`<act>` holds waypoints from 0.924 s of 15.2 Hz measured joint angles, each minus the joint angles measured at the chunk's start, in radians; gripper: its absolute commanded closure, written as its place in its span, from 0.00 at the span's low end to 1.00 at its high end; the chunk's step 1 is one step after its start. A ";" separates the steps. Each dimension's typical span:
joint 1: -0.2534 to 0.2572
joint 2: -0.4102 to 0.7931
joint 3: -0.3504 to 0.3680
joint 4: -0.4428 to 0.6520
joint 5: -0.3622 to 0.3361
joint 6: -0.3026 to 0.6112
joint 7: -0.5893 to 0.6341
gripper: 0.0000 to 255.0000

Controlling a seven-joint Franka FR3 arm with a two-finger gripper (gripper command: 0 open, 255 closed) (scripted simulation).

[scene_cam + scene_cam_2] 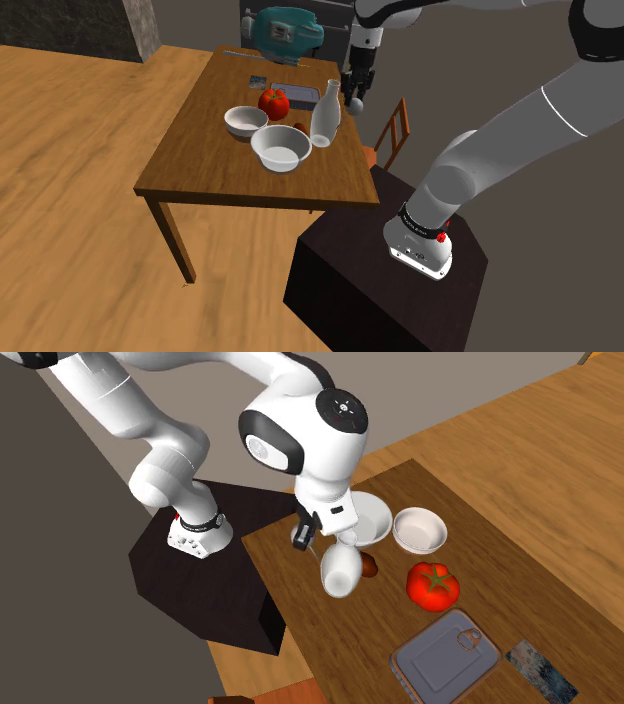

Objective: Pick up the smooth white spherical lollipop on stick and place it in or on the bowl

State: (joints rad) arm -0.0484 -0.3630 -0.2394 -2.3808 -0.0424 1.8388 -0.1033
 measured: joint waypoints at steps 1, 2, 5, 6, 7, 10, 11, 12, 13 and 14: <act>0.000 -0.005 0.001 0.007 0.000 -0.012 0.001 1.00; -0.001 -0.009 0.001 0.020 -0.001 -0.028 0.001 1.00; 0.000 -0.019 0.005 0.054 0.000 -0.073 0.004 1.00; 0.000 -0.024 0.007 0.064 0.000 -0.088 0.006 1.00; 0.001 -0.027 0.008 0.075 0.000 -0.102 0.006 1.00; 0.006 -0.023 0.015 0.113 0.006 -0.137 0.016 1.00; 0.015 -0.010 0.026 0.131 0.015 -0.140 0.029 1.00; 0.026 -0.002 0.042 0.140 0.027 -0.142 0.052 1.00; 0.035 0.007 0.053 0.157 0.036 -0.149 0.068 1.00; 0.044 0.014 0.066 0.173 0.046 -0.158 0.087 1.00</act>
State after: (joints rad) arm -0.0043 -0.3491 -0.1730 -2.2079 0.0032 1.6807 -0.0163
